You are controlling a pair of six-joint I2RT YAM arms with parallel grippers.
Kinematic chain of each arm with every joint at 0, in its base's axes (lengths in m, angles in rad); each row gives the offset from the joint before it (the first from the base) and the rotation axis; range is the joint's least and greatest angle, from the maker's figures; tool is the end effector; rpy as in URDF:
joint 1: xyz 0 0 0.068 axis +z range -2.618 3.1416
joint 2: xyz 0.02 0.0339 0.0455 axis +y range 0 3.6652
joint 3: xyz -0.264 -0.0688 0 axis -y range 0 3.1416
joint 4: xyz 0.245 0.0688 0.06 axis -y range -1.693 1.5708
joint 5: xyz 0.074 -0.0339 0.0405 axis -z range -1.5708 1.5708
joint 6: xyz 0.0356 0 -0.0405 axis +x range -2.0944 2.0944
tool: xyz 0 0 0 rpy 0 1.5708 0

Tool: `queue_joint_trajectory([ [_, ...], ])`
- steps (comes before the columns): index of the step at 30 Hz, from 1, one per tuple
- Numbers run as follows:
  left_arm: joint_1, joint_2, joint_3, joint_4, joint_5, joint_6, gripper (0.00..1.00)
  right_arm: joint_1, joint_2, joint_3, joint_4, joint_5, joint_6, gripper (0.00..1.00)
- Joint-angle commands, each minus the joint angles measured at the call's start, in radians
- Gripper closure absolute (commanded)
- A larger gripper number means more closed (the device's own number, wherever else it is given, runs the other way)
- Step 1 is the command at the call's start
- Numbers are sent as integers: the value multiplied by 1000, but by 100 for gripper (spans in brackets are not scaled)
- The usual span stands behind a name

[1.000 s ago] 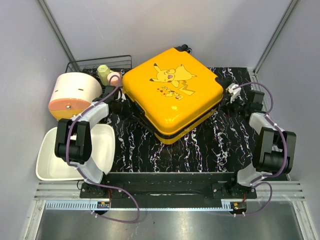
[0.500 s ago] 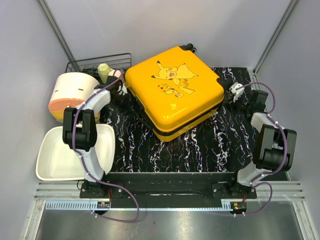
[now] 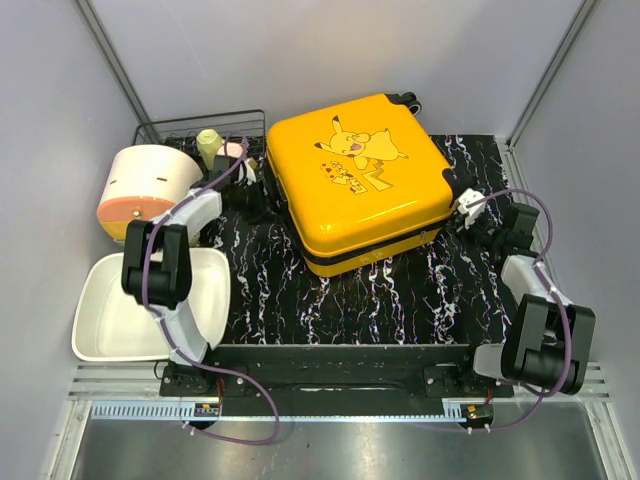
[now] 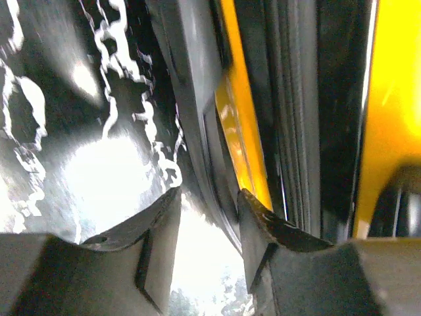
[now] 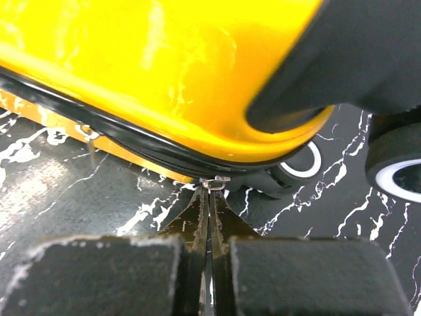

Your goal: Open, take out, and arrange the luggage

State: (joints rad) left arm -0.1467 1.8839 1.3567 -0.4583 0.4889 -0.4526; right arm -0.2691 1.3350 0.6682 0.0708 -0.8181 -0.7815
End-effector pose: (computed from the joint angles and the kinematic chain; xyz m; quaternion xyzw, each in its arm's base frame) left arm 0.3947 -0.0752 0.2054 -0.0725 0.9288 -0.3040 0.1990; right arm 0.2666 -0.0466 0.2106 -0.3856 0.7370 0.0886 0.5480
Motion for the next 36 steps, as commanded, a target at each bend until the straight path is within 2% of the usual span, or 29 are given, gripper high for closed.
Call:
queue_joint_trajectory([
  [1,-27,-152,-181,201,-1,-162,54,33,-105,-35,-23,-84,17,100],
  [6,-102,-164,-173,173,-78,-166,46,34,-178,-85,-45,-75,42,100],
  [11,-133,-106,-145,161,-127,-179,46,34,-209,-116,-46,-33,37,100],
  [18,-139,-34,-102,211,-147,-186,59,34,-237,-134,-45,-3,39,100],
  [21,-139,-3,-76,170,-164,-150,73,31,-240,-140,-17,57,70,100],
  [22,-137,-2,-73,155,-173,-137,86,18,-235,-140,-6,66,71,100],
  [24,-134,-2,-59,107,-200,-91,99,-1,-206,-139,33,71,51,100],
  [29,-96,6,-42,35,-216,-12,100,-119,-85,-115,220,-7,4,100],
  [36,-65,86,83,-63,-181,78,100,-281,174,42,320,-191,-33,100],
])
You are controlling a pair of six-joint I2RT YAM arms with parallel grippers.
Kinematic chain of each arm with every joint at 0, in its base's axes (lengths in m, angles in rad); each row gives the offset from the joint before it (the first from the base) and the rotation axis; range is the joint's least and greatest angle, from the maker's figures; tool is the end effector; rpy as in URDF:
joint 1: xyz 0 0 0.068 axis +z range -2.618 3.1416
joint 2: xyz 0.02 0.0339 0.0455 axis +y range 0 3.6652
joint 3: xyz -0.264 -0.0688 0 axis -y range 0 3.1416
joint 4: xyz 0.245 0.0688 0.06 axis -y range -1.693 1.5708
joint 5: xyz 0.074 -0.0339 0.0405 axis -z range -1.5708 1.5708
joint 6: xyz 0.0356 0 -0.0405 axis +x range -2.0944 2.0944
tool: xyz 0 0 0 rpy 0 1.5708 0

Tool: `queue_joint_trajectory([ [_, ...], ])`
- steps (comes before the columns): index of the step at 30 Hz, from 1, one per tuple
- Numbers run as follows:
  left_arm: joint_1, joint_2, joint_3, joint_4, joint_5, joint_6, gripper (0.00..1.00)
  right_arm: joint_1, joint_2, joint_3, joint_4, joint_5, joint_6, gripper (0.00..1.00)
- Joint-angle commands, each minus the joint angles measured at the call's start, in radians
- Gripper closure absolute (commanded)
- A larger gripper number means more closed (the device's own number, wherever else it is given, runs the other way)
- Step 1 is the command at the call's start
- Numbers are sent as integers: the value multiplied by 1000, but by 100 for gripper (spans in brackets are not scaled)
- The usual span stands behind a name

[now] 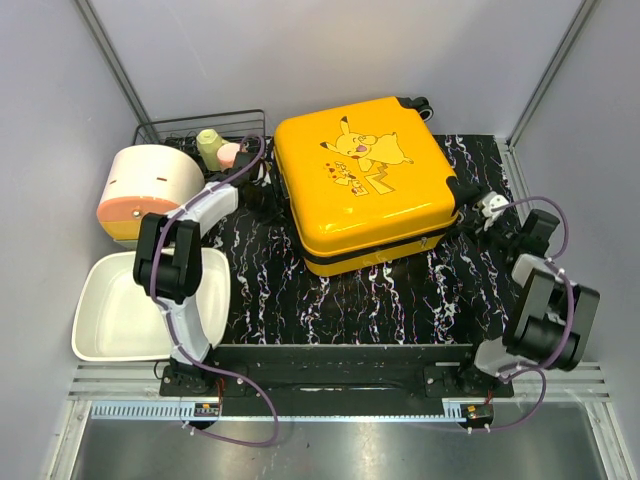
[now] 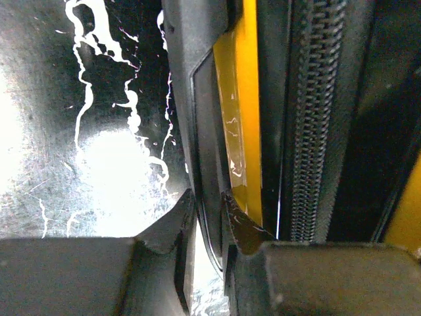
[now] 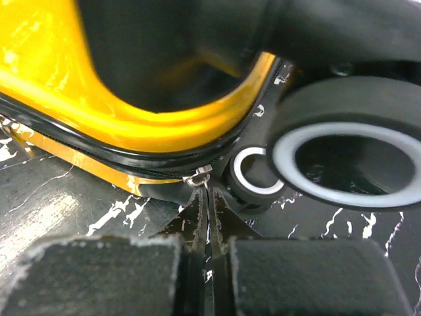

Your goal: Open, take out, and arrange the luggage

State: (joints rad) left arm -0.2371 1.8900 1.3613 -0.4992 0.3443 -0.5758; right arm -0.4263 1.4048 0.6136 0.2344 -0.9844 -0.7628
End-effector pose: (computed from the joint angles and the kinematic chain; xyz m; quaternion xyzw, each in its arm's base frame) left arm 0.3862 -0.1057 0.2003 -0.1147 0.9433 -0.2560 0.1774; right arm 0.2589 -0.0850 0.1923 -0.3552 0.7211 0.1025 0.5859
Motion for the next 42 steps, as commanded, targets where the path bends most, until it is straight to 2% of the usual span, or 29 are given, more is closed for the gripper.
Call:
queue_joint_trajectory([
  [1,25,105,105,-33,-34,211,100,-141,130,127,181,-92,-46,100],
  [4,25,167,218,-82,-16,254,100,-169,235,184,296,-164,0,100],
  [7,25,224,327,-119,8,298,100,-177,345,201,553,-201,136,100],
  [8,25,236,352,-139,21,318,100,-177,412,204,738,-209,249,100],
  [10,25,267,412,-153,38,333,100,-175,491,236,941,-229,391,100],
  [11,25,274,426,-157,50,349,100,-177,576,254,1149,-241,553,100],
  [13,25,293,459,-159,62,361,100,-175,657,345,1313,-284,734,100],
  [16,25,326,510,-173,87,378,100,-167,747,478,1309,-278,868,100],
  [22,7,388,593,-208,119,389,100,-131,868,672,1306,-257,1006,100],
  [32,-13,460,683,-219,153,396,100,-12,990,804,1307,-231,1089,100],
  [42,-24,477,710,-233,168,424,100,95,1149,1098,1160,-134,1079,100],
])
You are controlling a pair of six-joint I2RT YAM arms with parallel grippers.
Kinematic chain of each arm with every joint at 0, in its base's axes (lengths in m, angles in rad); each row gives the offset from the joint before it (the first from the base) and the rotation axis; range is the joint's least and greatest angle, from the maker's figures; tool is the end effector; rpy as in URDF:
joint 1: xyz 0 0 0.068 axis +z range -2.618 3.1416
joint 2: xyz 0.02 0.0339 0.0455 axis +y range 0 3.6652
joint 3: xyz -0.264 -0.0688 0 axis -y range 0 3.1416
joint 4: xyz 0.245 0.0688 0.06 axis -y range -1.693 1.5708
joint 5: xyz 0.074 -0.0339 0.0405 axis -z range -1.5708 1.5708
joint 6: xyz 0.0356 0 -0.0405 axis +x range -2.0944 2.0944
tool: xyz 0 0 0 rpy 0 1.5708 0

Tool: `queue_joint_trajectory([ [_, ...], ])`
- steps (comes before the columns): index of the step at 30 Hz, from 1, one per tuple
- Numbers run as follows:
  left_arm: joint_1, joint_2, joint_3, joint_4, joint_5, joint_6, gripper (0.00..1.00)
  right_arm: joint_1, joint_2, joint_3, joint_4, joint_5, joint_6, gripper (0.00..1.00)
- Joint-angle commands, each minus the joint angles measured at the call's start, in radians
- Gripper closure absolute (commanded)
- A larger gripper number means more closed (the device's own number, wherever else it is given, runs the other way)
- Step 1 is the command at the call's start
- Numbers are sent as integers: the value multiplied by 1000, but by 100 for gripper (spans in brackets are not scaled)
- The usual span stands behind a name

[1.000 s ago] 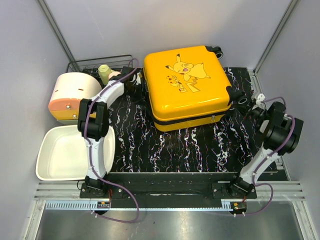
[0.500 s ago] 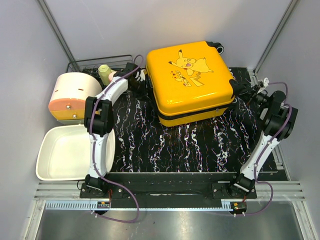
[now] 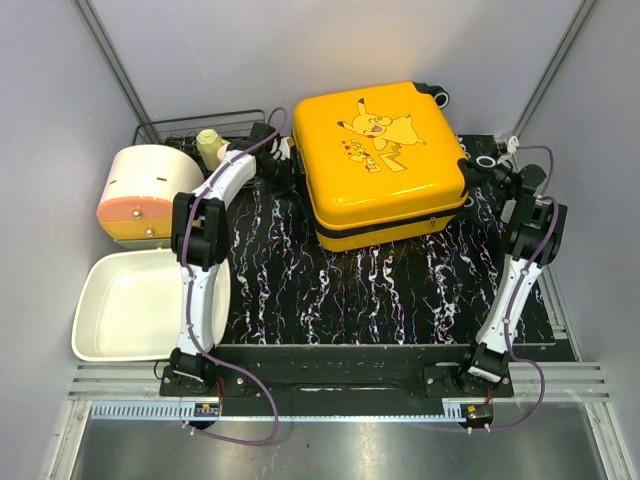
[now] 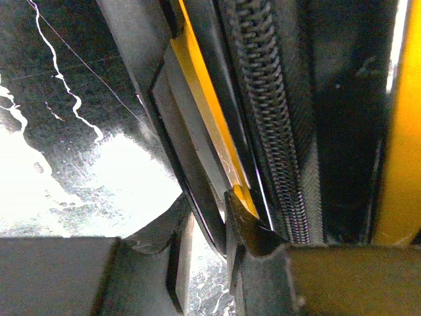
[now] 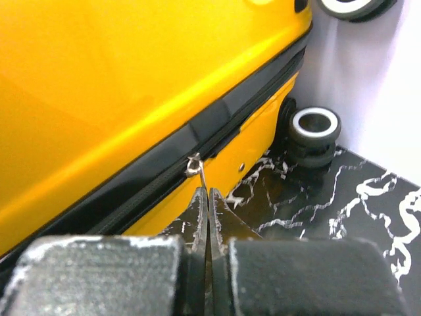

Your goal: Open, take out, and arrange the luggage

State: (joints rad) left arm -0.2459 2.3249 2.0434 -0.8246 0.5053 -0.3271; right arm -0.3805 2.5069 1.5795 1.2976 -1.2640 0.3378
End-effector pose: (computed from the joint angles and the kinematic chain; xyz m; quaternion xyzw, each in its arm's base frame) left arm 0.4807 -0.1384 0.2015 0.0193 0.9438 -0.2963 0.1451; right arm 0.4830 -0.1566 0.1407 -0.2962 0.5980 0.3194 0.6728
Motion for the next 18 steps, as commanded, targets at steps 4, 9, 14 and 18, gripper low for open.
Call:
queue_joint_trajectory([
  [4,-20,22,27,94,19,175,100,61,41,140,5,140,-37,100],
  [9,2,-71,-31,117,39,154,45,6,-129,80,-433,97,-136,63],
  [14,36,-205,-138,196,21,103,2,-18,-313,50,-1044,221,-428,38],
  [18,66,-315,-221,211,30,85,1,-23,-330,118,-1361,311,-500,26],
])
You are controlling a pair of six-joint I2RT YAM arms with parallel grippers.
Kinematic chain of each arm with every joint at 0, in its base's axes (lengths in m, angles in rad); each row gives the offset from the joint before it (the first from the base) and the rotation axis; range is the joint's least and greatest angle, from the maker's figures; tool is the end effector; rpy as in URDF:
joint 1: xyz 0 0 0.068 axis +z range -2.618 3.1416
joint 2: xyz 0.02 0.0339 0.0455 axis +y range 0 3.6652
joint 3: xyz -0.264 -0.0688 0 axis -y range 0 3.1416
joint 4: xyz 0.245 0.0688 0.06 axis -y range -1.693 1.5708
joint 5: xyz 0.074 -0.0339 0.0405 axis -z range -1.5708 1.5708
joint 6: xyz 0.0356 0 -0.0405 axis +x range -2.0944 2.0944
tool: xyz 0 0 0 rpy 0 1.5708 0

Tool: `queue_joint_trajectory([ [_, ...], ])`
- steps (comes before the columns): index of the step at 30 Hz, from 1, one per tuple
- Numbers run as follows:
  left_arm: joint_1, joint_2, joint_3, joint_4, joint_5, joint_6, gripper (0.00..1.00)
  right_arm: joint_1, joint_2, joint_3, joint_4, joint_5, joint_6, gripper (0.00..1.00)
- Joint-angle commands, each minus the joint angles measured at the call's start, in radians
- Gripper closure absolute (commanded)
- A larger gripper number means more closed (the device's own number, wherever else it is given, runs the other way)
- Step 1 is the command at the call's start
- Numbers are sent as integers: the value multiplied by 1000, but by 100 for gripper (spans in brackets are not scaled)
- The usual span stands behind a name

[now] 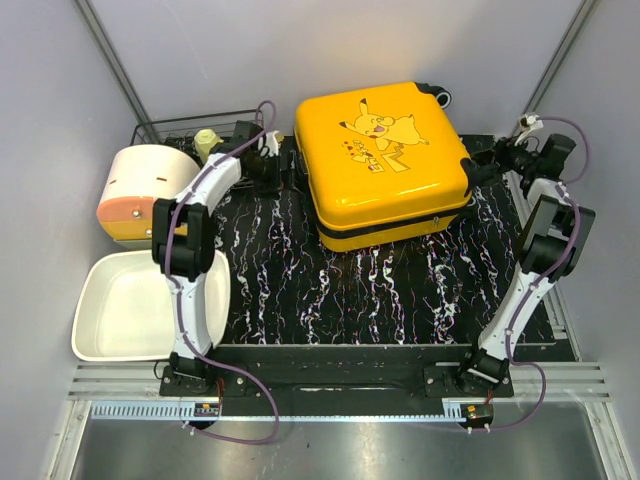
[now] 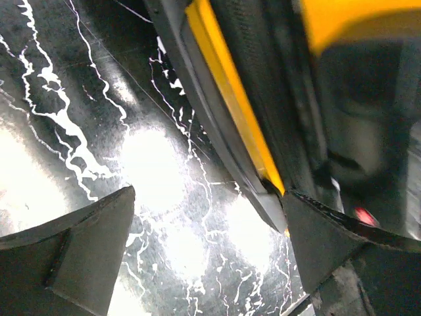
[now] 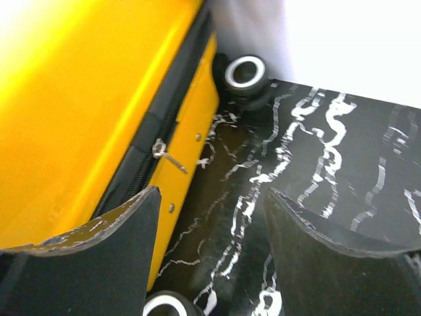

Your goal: Open, take out, and arrange the luggage

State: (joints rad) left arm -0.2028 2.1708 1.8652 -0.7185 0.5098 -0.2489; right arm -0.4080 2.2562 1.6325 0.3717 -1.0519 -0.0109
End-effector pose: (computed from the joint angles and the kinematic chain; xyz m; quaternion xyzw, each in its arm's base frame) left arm 0.4621 -0.1128 0.2251 0.0466 0.9331 -0.2951 0.2002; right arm 0.4802 -0.1739 0.2006 -0.1667 0.7308 0.2780 0.6008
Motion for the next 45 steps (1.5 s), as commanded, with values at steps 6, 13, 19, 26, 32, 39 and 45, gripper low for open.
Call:
queue_joint_trajectory([
  [6,48,-307,-216,178,64,-6,1,1,-52,93,-577,142,-86,23],
  [13,49,-442,-379,287,82,-18,1,3,89,243,-769,148,109,24],
  [19,48,-554,-521,353,70,-36,1,9,164,270,-843,181,230,27],
  [26,37,-686,-718,436,99,-147,1,14,111,80,-944,96,236,49],
  [32,75,-761,-813,465,166,-259,1,14,-50,-256,-959,-22,308,70],
  [39,85,-870,-937,485,260,-297,1,80,-317,-572,-924,-103,292,76],
  [45,40,-795,-902,568,262,-305,2,86,-561,-738,-785,-138,252,73],
])
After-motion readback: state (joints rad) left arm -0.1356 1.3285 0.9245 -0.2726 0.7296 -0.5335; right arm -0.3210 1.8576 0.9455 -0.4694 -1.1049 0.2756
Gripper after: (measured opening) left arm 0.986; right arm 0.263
